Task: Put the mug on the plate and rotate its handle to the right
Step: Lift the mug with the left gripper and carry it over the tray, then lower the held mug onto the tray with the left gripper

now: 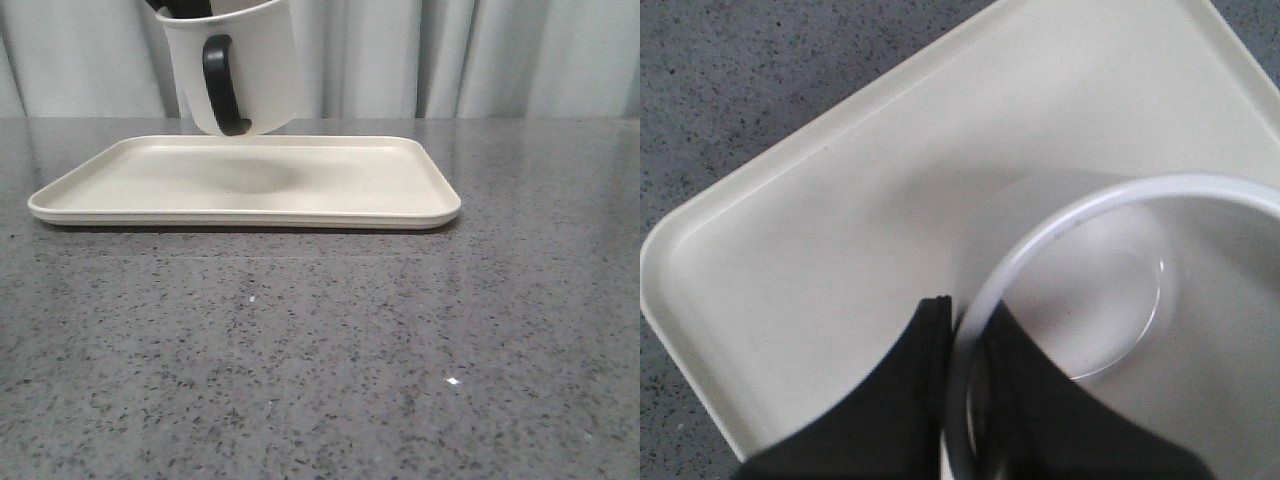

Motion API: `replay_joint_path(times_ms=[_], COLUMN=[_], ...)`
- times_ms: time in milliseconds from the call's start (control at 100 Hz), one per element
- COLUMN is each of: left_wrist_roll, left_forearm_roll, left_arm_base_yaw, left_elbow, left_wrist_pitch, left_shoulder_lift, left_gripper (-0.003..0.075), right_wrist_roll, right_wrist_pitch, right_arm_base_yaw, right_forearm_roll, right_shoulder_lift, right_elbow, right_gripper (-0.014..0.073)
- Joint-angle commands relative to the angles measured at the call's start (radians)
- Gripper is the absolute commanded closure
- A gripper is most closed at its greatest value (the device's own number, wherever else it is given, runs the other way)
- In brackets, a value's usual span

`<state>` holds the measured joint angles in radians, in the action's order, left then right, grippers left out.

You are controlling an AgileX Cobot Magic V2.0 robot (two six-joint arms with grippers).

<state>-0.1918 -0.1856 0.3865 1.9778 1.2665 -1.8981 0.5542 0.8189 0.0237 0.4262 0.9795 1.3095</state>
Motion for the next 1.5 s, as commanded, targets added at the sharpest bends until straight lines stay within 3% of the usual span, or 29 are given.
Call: replay_joint_path(times_ms=[0,1490], left_wrist_roll=[0.013,0.034], left_forearm_roll=[-0.028,-0.061], left_arm_base_yaw=[0.011,0.011], left_elbow=[0.031,-0.049], left_wrist_pitch=[-0.003,-0.003], left_shoulder_lift=[0.037,0.023], left_gripper=[0.0740,0.0740], right_wrist_roll=[0.008,0.008], right_wrist_pitch=[-0.062,-0.064], right_arm_base_yaw=[-0.002,-0.002], right_forearm_roll=[0.011,0.011], right_shoulder_lift=[-0.005,-0.005], right_elbow=[0.035,0.035], right_gripper=[0.0135,0.0136])
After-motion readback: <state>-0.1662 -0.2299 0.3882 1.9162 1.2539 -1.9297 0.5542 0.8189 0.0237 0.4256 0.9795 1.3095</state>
